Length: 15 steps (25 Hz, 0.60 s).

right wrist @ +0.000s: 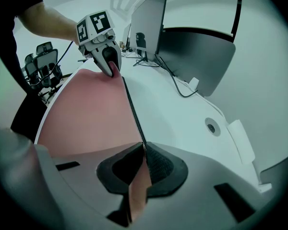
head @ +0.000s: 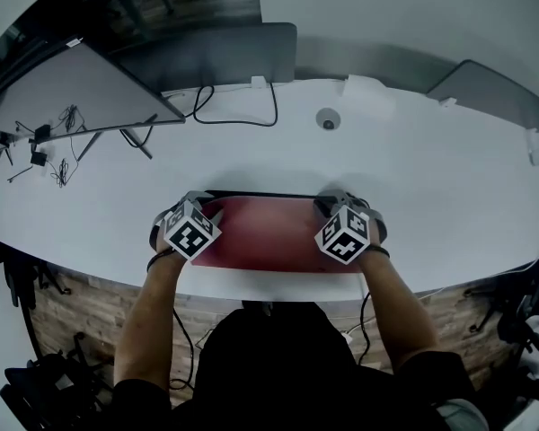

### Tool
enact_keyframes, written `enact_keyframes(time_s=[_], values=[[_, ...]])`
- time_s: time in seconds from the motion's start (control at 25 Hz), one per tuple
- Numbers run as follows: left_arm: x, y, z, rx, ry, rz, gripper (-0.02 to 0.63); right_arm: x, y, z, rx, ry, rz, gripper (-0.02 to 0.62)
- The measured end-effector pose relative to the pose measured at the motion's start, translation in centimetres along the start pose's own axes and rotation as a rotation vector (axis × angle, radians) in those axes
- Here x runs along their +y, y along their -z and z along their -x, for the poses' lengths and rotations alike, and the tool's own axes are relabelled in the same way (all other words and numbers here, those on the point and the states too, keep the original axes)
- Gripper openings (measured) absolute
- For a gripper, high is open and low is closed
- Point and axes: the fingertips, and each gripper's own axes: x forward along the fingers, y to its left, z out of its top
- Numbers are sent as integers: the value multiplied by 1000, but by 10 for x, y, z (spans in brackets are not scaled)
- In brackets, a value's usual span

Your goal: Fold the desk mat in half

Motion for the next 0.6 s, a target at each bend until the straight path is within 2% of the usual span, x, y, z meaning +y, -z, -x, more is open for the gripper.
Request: enact_keyframes(time_s=[0.28, 0.6], values=[[7, 3, 0, -20, 0, 52, 100, -5, -4, 4, -11, 19, 2, 15], [14, 4, -7, 1, -2, 41, 100, -8, -1, 0, 6, 31, -13, 15]])
